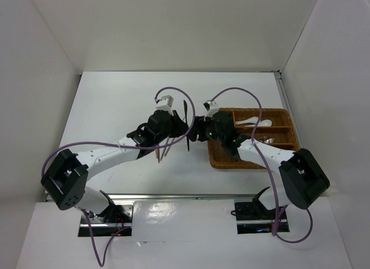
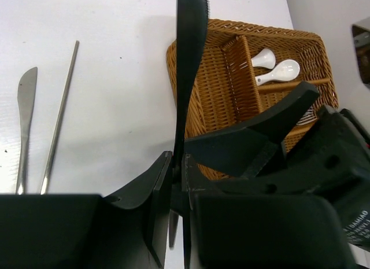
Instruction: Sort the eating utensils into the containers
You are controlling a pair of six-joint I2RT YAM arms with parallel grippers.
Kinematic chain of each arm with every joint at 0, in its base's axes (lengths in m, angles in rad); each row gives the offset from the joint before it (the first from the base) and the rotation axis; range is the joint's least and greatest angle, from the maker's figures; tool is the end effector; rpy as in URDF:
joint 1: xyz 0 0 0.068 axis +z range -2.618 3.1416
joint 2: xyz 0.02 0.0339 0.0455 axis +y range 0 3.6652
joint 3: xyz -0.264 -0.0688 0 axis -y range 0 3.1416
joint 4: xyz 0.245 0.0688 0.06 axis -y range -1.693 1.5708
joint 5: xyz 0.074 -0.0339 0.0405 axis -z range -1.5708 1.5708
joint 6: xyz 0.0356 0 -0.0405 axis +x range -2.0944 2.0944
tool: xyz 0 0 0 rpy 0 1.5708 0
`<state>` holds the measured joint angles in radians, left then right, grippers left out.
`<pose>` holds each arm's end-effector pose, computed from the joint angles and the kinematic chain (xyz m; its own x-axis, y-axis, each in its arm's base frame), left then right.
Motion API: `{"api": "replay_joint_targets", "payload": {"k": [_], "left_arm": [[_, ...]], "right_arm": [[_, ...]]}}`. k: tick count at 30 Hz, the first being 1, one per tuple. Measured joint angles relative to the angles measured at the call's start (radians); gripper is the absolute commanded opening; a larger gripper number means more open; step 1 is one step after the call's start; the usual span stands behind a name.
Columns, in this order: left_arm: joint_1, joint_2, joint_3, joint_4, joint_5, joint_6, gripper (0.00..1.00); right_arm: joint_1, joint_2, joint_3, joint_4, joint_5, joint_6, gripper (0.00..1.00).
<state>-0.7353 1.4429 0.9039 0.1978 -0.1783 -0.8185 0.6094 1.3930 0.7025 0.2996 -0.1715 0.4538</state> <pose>0.2491 -0.2168 0.2646 -0.5611 -0.4614 -0.6873 0.1852 0.7392 -0.6475 0.2435 0.1774 0.2220 -0.5848 0.1186 -0.8025 -0.4862 0.7406 0.4638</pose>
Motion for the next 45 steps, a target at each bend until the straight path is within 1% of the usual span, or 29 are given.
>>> {"api": "replay_joint_targets", "payload": {"k": [4, 5, 9, 13, 14, 16, 17, 19, 21, 25, 28, 34, 39, 42, 45], "left_arm": [[-0.007, 0.000, -0.001, 0.008, 0.000, -0.001, 0.17], [-0.007, 0.000, -0.001, 0.009, 0.000, -0.001, 0.17], [-0.013, 0.000, -0.001, 0.019, 0.005, -0.001, 0.17], [-0.022, 0.000, -0.001, 0.035, 0.010, 0.003, 0.25], [-0.024, 0.000, -0.001, 0.033, 0.006, 0.005, 0.33], [-0.026, 0.000, -0.001, 0.021, -0.008, 0.016, 0.44], [-0.027, 0.000, -0.001, 0.011, -0.022, 0.024, 0.52], [-0.028, -0.011, -0.001, -0.018, -0.059, 0.043, 0.59], [-0.028, -0.040, -0.001, -0.051, -0.108, 0.061, 0.65], [-0.014, -0.122, -0.001, -0.090, -0.192, 0.086, 0.69], [0.012, -0.167, -0.005, -0.092, -0.227, 0.089, 0.69], [0.037, -0.180, -0.037, -0.115, -0.255, 0.089, 0.69], [0.037, -0.174, -0.054, -0.139, -0.251, 0.085, 0.69], [0.037, -0.172, -0.060, -0.146, -0.250, 0.085, 0.70], [0.037, -0.173, -0.075, -0.143, -0.244, 0.082, 0.70]], "right_arm": [[0.002, 0.021, 0.008, 0.001, -0.005, 0.002, 0.49], [0.004, 0.026, 0.012, 0.001, -0.006, 0.003, 0.39], [0.014, 0.034, 0.021, 0.005, -0.006, 0.002, 0.10], [0.015, 0.039, 0.026, -0.014, 0.043, 0.027, 0.00], [0.015, 0.039, 0.028, -0.023, 0.071, 0.037, 0.00], [0.014, 0.039, 0.044, -0.067, 0.140, 0.072, 0.00], [0.011, 0.038, 0.051, -0.093, 0.180, 0.092, 0.00], [-0.006, 0.031, 0.069, -0.160, 0.243, 0.137, 0.00], [-0.050, 0.011, 0.081, -0.239, 0.300, 0.194, 0.00], [-0.199, -0.076, 0.089, -0.394, 0.397, 0.309, 0.00], [-0.306, -0.176, 0.089, -0.502, 0.468, 0.395, 0.00], [-0.450, -0.368, 0.056, -0.716, 0.588, 0.614, 0.00], [-0.479, -0.491, -0.046, -0.884, 0.640, 0.815, 0.00], [-0.479, -0.537, -0.069, -0.977, 0.664, 0.919, 0.00], [-0.479, -0.561, -0.082, -1.032, 0.680, 0.995, 0.00]]}}
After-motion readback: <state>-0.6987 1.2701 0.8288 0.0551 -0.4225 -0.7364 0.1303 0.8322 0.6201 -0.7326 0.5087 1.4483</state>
